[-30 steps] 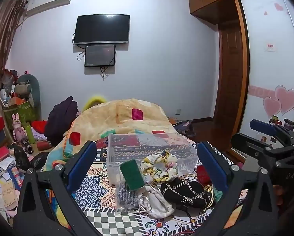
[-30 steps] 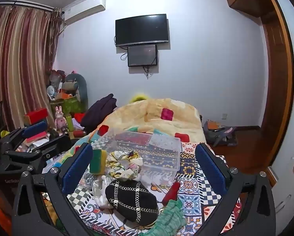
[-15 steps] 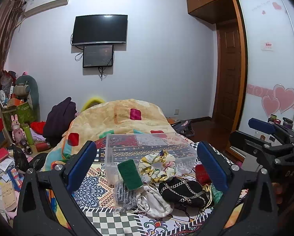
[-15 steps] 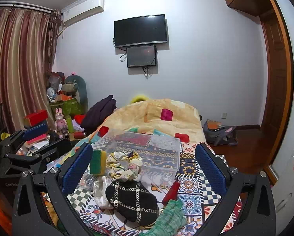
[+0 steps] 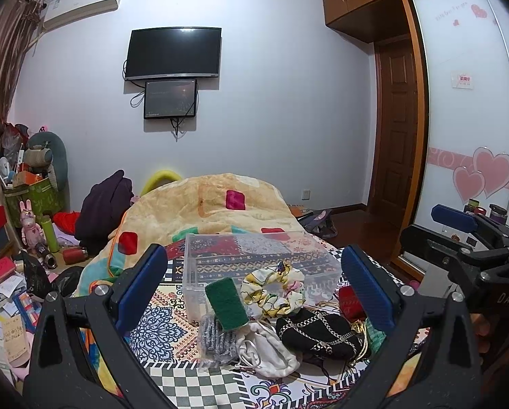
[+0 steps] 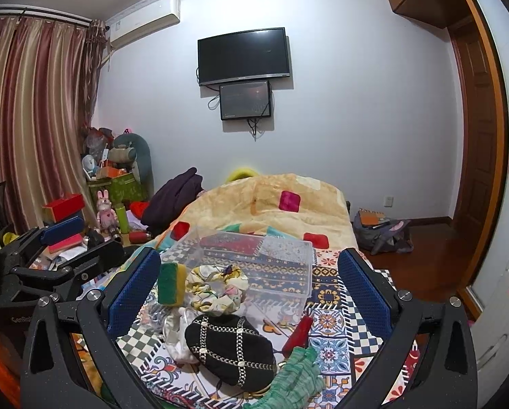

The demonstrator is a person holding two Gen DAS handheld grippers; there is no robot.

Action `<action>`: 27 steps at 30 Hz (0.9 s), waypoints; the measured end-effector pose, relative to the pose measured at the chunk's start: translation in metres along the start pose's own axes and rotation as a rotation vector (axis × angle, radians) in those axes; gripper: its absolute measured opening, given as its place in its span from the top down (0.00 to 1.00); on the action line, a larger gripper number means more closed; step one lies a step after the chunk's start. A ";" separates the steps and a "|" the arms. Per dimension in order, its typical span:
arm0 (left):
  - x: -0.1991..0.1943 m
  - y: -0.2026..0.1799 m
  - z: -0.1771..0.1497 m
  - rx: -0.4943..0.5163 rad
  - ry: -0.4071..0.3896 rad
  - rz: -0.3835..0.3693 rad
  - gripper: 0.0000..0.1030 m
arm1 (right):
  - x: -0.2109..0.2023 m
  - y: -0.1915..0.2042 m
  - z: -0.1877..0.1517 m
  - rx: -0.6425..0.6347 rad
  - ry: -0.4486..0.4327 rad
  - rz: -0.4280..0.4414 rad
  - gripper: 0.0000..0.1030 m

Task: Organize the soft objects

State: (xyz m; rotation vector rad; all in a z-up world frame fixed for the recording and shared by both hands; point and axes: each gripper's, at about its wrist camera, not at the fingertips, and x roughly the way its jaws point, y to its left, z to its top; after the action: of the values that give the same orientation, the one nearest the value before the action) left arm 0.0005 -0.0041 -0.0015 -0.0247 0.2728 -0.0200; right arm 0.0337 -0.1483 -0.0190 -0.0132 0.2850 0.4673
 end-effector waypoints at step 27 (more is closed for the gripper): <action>0.000 0.002 0.001 -0.004 0.000 0.002 0.00 | 0.000 -0.002 -0.001 0.007 -0.005 0.008 0.00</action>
State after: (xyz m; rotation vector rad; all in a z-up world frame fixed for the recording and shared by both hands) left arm 0.0007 -0.0021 -0.0008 -0.0281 0.2734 -0.0177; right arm 0.0343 -0.1499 -0.0199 -0.0035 0.2819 0.4746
